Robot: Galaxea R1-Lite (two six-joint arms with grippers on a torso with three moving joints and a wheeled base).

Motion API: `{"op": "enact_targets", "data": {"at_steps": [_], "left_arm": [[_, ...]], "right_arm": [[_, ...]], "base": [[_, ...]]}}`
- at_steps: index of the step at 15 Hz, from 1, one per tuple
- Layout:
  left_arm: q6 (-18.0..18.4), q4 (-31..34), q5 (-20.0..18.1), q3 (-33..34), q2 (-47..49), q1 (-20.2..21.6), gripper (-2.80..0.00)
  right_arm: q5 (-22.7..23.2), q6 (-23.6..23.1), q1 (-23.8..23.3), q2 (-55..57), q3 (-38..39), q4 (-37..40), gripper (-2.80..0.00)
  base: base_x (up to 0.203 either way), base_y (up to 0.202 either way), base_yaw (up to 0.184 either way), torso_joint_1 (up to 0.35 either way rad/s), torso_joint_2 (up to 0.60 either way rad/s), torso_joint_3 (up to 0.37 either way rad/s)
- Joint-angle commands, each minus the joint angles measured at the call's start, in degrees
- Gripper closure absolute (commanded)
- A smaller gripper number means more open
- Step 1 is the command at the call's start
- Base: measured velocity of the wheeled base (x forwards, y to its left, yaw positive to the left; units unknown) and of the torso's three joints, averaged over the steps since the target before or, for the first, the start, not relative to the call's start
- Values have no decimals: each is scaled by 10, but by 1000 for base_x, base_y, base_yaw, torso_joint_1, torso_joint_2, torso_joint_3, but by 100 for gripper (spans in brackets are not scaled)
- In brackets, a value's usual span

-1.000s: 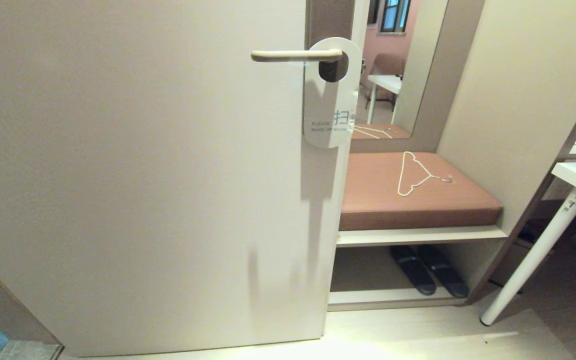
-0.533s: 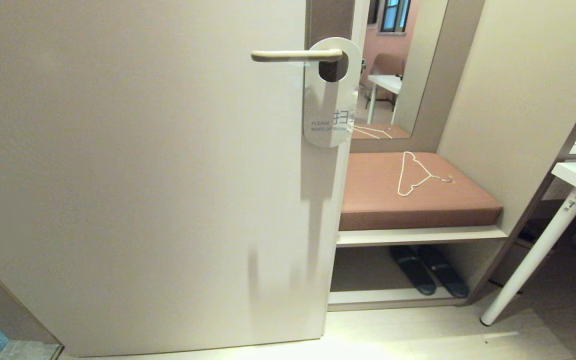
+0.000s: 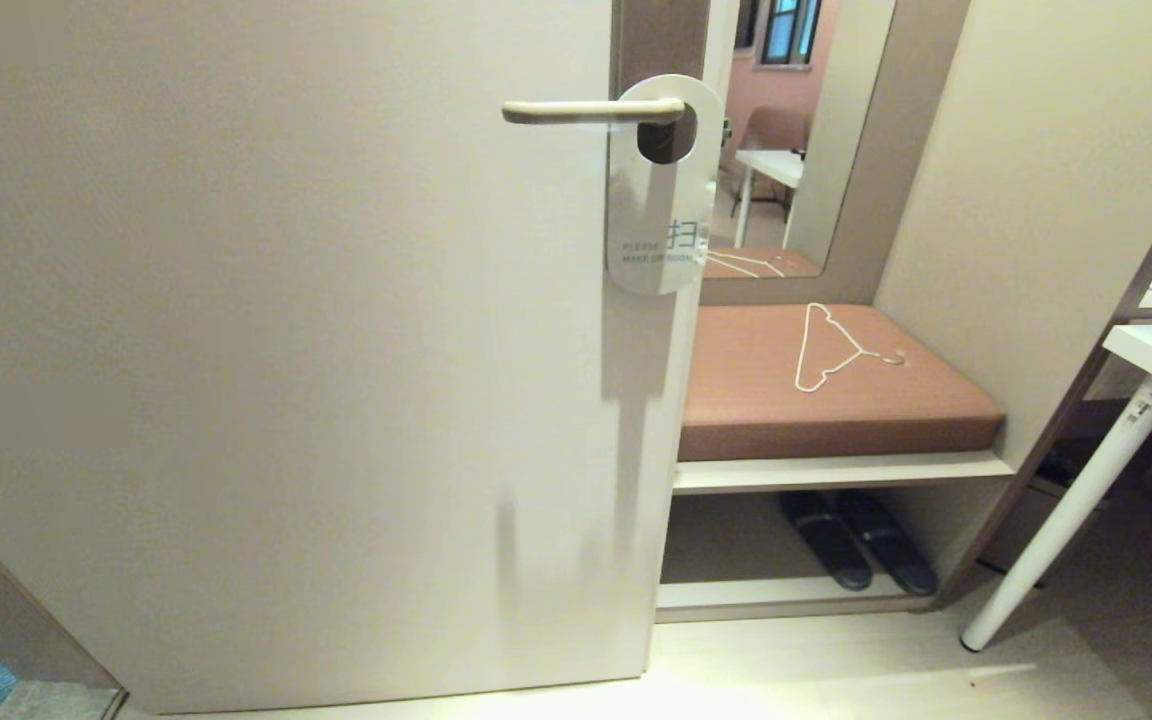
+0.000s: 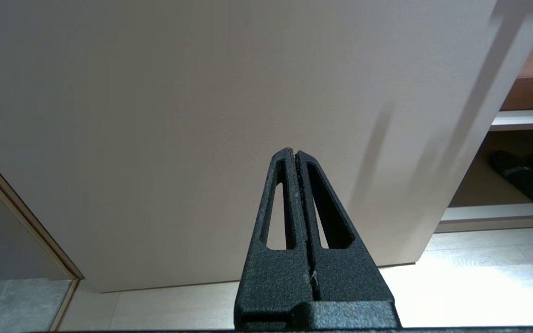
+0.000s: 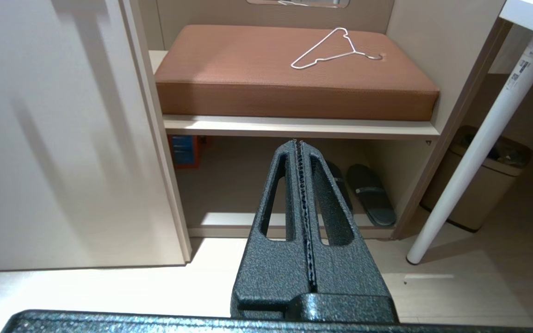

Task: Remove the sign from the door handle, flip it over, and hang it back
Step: Take down the sign

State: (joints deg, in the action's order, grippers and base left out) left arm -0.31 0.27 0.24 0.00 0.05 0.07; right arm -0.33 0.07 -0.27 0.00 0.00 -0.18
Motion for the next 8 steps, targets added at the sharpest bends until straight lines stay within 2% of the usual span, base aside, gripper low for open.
{"op": "enact_targets", "data": {"at_steps": [1,5,8], "left_arm": [[0,0,0,0,0,0,0],[0,0,0,0,0,0,0],[0,0,0,0,0,0,0]], "right_arm": [[-1,2,0,0,-2,1,0],[-1,2,0,0,-14,7,0],[4,4,0,0,-75,85,0]], "base": [[0,0,0,0,0,0],[0,0,0,0,0,0],[0,0,0,0,0,0]]}}
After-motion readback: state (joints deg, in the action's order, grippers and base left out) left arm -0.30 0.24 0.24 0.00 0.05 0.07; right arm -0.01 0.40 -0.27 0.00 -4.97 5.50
